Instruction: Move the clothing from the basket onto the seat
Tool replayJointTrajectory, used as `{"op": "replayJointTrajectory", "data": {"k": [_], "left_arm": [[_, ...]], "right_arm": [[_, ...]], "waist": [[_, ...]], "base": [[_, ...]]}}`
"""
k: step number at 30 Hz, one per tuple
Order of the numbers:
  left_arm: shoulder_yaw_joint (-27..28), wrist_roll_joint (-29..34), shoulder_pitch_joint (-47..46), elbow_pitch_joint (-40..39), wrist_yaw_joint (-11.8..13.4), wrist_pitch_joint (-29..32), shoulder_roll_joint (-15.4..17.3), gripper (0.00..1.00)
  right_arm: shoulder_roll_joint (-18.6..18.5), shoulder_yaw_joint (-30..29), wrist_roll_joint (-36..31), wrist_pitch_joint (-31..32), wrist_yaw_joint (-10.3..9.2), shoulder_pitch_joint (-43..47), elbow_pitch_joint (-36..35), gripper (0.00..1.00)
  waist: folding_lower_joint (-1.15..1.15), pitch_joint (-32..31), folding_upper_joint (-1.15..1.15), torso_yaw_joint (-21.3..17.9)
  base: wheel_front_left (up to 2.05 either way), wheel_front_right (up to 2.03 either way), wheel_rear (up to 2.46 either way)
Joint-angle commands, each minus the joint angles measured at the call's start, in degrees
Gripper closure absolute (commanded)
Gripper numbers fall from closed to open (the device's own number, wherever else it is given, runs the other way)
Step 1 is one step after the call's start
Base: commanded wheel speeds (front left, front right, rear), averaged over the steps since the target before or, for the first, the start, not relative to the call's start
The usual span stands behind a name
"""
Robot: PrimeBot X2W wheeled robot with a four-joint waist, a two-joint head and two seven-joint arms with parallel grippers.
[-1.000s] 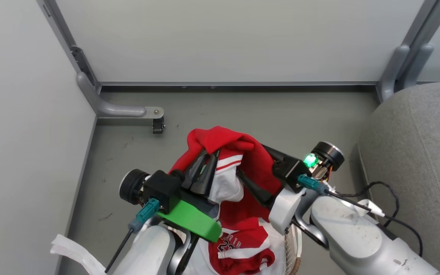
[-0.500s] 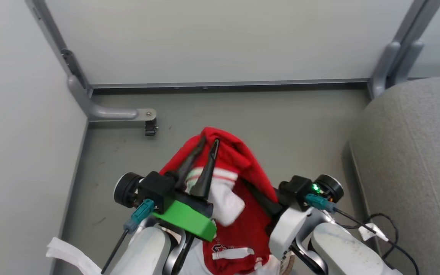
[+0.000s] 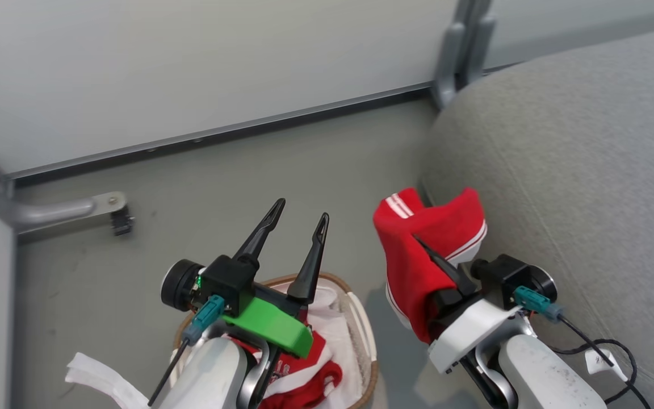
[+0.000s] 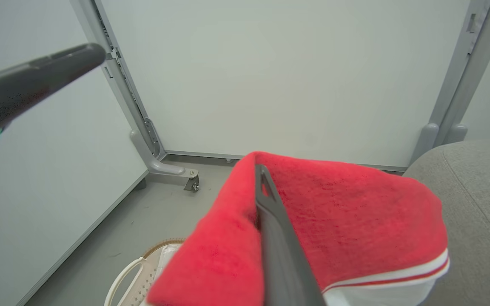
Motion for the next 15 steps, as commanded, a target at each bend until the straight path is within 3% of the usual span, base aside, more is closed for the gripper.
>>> {"op": "replayJointTrajectory", "data": {"k": [1,7,15], "left_arm": [[0.22,0.85,-0.17,0.31,-0.21,-0.03,0.24,0.00],[-0.07,1.28,-0.73,1.02,-0.36,-0.03,0.26,0.00],[-1.69,2.69,-1.83,0.80,-0.45,-0.04,0.28,0.00]], "right_arm": [[0.26,-1.05,0.30,-0.14,-0.04,0.82,-0.77,1.00],[0.68,-5.08,-0.09,-0.14,-0.04,2.27,-2.37,1.00],[-1.87,-9.51,-1.44,-0.14,-0.04,-0.76,-4.16,1.00]], "waist": [[0.00,2.15,0.00,-8.90],[0.00,3.01,0.00,-14.25],[0.00,5.64,0.00,-16.23]], "base": [[0.00,0.00,0.00],[0.00,0.00,0.00],[0.00,0.00,0.00]]}}
